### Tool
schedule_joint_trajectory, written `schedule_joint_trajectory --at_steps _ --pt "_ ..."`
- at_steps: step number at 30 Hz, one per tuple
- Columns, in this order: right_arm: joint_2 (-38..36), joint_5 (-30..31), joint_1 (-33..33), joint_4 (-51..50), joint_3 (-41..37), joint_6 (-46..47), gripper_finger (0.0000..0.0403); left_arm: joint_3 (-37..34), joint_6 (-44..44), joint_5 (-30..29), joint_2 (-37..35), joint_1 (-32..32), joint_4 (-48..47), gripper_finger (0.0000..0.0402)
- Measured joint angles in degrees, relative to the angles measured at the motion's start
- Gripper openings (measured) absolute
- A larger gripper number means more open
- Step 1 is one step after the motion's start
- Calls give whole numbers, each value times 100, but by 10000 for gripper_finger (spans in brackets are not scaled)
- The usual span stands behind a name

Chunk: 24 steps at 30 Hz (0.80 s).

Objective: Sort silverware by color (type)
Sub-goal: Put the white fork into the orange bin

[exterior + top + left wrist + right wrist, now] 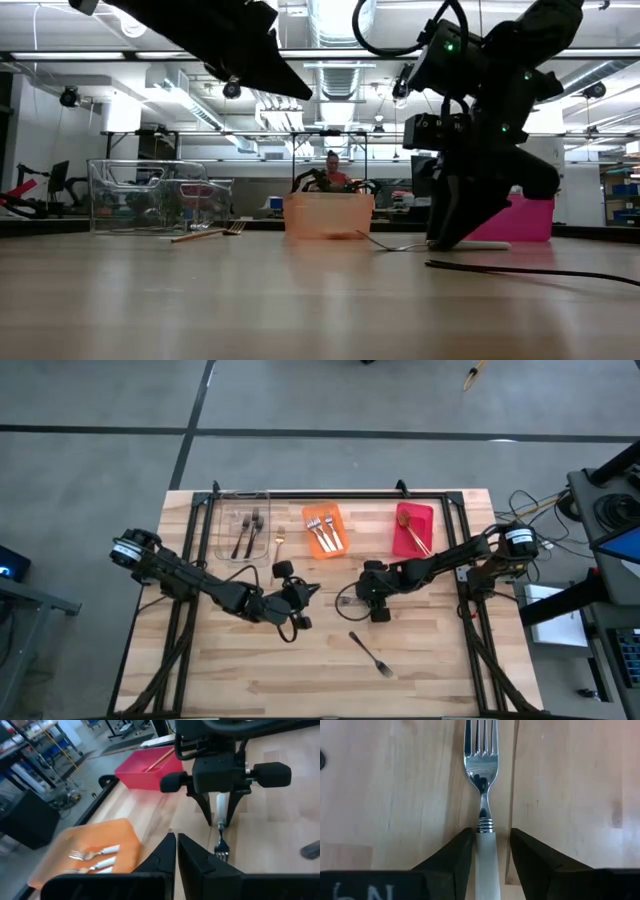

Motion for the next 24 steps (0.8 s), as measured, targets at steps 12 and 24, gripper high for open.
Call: schedule_joint_trajectory --at_steps 12,24 --pt "696 -23 2 59 -1 11 31 443 1578 144 -281 27 27 0" --pt "-205 -66 15 52 24 1028 31 87 2018 377 -743 121 451 0"
